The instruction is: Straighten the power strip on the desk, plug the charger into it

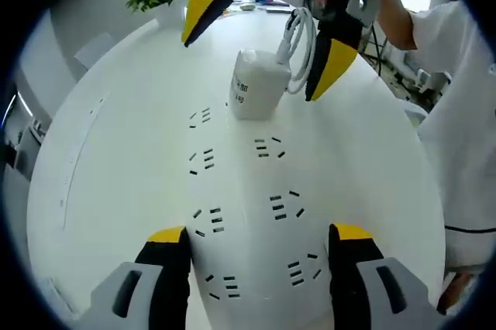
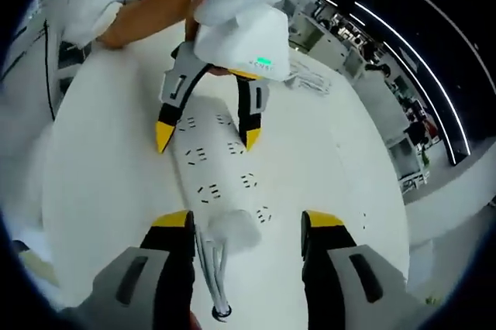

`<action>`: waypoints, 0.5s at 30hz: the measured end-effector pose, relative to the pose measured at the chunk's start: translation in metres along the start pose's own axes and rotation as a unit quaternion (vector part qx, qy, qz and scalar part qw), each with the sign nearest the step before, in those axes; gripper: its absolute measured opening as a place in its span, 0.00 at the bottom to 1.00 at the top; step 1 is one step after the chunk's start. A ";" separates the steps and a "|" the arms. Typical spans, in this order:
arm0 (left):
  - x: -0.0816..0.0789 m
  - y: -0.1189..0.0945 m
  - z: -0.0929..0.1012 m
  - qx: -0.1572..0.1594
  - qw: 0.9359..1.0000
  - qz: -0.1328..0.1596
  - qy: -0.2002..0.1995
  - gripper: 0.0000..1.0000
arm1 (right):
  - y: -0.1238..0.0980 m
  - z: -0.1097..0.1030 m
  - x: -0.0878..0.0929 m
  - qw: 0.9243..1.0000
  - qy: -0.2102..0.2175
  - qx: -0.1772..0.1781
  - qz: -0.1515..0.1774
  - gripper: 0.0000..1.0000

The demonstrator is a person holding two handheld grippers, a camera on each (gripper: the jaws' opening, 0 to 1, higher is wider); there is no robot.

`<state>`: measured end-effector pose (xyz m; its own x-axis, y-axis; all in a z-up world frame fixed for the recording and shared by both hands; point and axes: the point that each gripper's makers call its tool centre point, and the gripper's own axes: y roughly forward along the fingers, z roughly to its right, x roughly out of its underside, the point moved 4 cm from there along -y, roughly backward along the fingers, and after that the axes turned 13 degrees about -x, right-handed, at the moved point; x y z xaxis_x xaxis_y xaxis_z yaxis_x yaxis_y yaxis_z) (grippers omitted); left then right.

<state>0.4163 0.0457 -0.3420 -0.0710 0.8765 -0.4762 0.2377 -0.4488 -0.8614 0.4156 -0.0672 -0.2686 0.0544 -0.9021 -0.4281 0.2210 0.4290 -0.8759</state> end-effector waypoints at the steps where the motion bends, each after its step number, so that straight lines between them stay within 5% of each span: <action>1: 0.000 0.000 0.000 0.000 1.000 0.000 0.000 0.73 | 0.001 0.002 -0.003 1.000 0.000 0.001 0.002 0.50; 7: 0.000 0.001 0.000 0.000 1.000 0.000 0.000 0.73 | 0.004 0.002 -0.011 0.999 -0.032 -0.003 -0.017 0.48; 15: -0.001 0.001 0.002 -0.001 1.000 0.000 -0.001 0.73 | 0.014 0.002 0.010 0.995 -0.059 -0.037 -0.068 0.43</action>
<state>0.4149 0.0440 -0.3429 -0.0720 0.8763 -0.4763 0.2388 -0.4485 -0.8613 0.4214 -0.0702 -0.2842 0.1441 -0.9492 -0.2799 0.1630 0.3018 -0.9394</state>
